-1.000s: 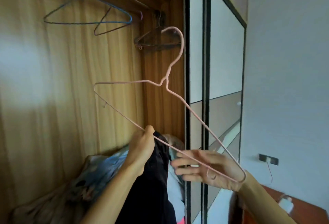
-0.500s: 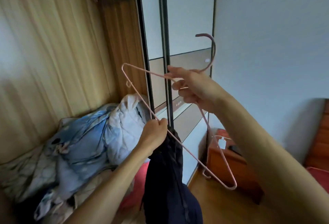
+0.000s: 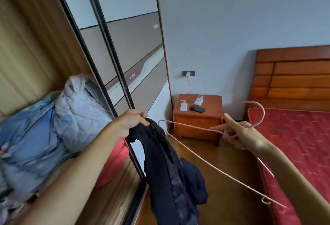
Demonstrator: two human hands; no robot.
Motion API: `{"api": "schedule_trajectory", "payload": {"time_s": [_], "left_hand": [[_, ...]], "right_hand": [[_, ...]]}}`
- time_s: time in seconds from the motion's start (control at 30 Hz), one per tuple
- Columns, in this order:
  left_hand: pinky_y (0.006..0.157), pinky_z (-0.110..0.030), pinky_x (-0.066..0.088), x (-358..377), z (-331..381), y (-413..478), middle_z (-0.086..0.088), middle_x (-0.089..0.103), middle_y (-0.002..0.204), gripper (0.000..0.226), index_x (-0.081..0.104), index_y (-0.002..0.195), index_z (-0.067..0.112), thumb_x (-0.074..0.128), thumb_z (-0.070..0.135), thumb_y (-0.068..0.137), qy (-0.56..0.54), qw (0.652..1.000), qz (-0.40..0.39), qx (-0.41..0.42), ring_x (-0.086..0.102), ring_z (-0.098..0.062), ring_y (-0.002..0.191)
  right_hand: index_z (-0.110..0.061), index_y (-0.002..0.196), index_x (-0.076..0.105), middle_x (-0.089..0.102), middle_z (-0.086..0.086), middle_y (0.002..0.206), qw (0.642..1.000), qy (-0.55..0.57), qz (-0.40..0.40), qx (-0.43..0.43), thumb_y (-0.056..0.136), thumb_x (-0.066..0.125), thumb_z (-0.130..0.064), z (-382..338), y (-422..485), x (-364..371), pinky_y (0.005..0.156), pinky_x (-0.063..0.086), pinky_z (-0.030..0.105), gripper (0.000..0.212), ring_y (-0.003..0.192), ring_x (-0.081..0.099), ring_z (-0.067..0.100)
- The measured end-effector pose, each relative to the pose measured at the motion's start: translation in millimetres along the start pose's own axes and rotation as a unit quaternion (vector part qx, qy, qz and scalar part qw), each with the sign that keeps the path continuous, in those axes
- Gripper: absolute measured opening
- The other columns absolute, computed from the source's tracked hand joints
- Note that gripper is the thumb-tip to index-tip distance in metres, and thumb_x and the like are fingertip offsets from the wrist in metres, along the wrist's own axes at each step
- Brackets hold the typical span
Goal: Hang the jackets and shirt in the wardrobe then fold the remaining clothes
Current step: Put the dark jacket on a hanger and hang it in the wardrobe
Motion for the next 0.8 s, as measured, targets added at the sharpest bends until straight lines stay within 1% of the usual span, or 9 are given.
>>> {"api": "schedule_trajectory", "payload": {"time_s": [0.07, 0.17, 0.3, 0.4, 0.47, 0.57, 0.6, 0.7, 0.8], "left_hand": [[0.060, -0.027, 0.042, 17, 4, 3, -0.006, 0.057, 0.069, 0.036, 0.051, 0.068, 0.019, 0.065, -0.013, 0.080, -0.002, 1.000, -0.029, 0.012, 0.056, -0.022, 0.062], [0.052, -0.023, 0.041, 28, 10, 2, -0.002, 0.052, 0.068, 0.040, 0.046, 0.069, 0.019, 0.061, -0.016, 0.079, 0.010, 0.998, -0.034, 0.042, 0.053, -0.019, 0.060], [0.047, -0.014, 0.044, 32, 22, -7, 0.001, 0.053, 0.075, 0.042, 0.044, 0.067, 0.019, 0.062, -0.017, 0.079, 0.040, 0.995, -0.027, 0.084, 0.053, -0.012, 0.060], [0.046, -0.011, 0.039, 52, 33, -21, 0.003, 0.047, 0.065, 0.043, 0.044, 0.064, 0.020, 0.062, -0.017, 0.077, 0.067, 0.989, -0.071, 0.113, 0.048, -0.009, 0.051], [0.047, -0.011, 0.039, 67, 37, -31, 0.005, 0.049, 0.060, 0.043, 0.044, 0.063, 0.020, 0.061, -0.017, 0.076, 0.080, 0.983, -0.102, 0.128, 0.047, -0.009, 0.051], [0.049, -0.012, 0.040, 85, 42, -47, 0.013, 0.051, 0.054, 0.039, 0.044, 0.067, 0.018, 0.060, -0.017, 0.077, 0.088, 0.977, -0.132, 0.142, 0.048, -0.006, 0.051], [0.050, -0.012, 0.040, 91, 44, -52, 0.015, 0.051, 0.052, 0.038, 0.045, 0.068, 0.017, 0.061, -0.016, 0.077, 0.088, 0.975, -0.137, 0.148, 0.048, -0.005, 0.052], [0.056, -0.016, 0.039, 100, 46, -65, 0.009, 0.052, 0.061, 0.037, 0.048, 0.069, 0.018, 0.062, -0.015, 0.076, 0.082, 0.975, -0.134, 0.160, 0.049, -0.008, 0.061], [0.062, -0.018, 0.048, 89, 42, -75, 0.003, 0.062, 0.077, 0.029, 0.056, 0.082, 0.017, 0.063, -0.012, 0.080, 0.040, 0.982, -0.122, 0.136, 0.060, -0.012, 0.070]], "right_hand": [[-0.023, 0.098, 0.081, 0.046, 0.002, 0.056, 1.000, 0.001, 0.027, -0.002, 0.099, 0.038, -0.054, 12, -11, -10, 0.038, 0.025, 0.015, 0.053, 0.039, 0.034, 0.003], [-0.022, 0.095, 0.082, 0.048, 0.006, 0.057, 0.998, 0.002, 0.065, -0.008, 0.101, 0.037, -0.049, 23, -29, -30, 0.039, 0.028, 0.011, 0.052, 0.039, 0.037, 0.001], [-0.029, 0.081, 0.082, 0.059, 0.010, 0.061, 0.999, -0.032, 0.031, 0.012, 0.100, 0.037, -0.052, 41, -39, -27, 0.044, 0.025, 0.017, 0.054, 0.045, 0.040, 0.009], [-0.023, 0.087, 0.082, 0.063, -0.001, 0.060, 0.999, -0.028, 0.028, -0.007, 0.102, 0.036, -0.049, 34, -30, -4, 0.046, 0.037, 0.010, 0.055, 0.047, 0.053, 0.004], [-0.025, 0.094, 0.079, 0.065, -0.001, 0.063, 0.997, -0.033, 0.060, -0.043, 0.104, 0.037, -0.044, 27, -18, 15, 0.051, 0.042, 0.012, 0.046, 0.052, 0.057, 0.004], [-0.031, 0.119, 0.058, 0.062, -0.004, 0.070, 0.988, -0.039, 0.101, -0.108, 0.106, 0.041, -0.034, 17, -6, 56, 0.059, 0.047, 0.022, 0.022, 0.056, 0.059, 0.004], [-0.035, 0.126, 0.048, 0.064, -0.004, 0.077, 0.986, -0.053, 0.101, -0.123, 0.106, 0.040, -0.030, 14, -1, 72, 0.061, 0.049, 0.023, 0.022, 0.059, 0.062, 0.007], [-0.031, 0.131, 0.038, 0.063, 0.005, 0.085, 0.987, -0.025, 0.124, -0.103, 0.103, 0.034, -0.011, 10, 17, 97, 0.048, 0.042, 0.011, 0.034, 0.051, 0.061, 0.002], [-0.034, 0.128, 0.049, 0.064, 0.018, 0.110, 0.977, 0.071, 0.161, -0.120, 0.096, 0.037, -0.016, 9, 24, 102, 0.057, 0.053, 0.026, 0.038, 0.068, 0.065, 0.013]]}}
Point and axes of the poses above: each hand's wrist, its own y-axis towards the middle knuckle, its own x-axis out of the palm, z = x × y, the point moved 8 cm from there along y, towards the middle knuckle
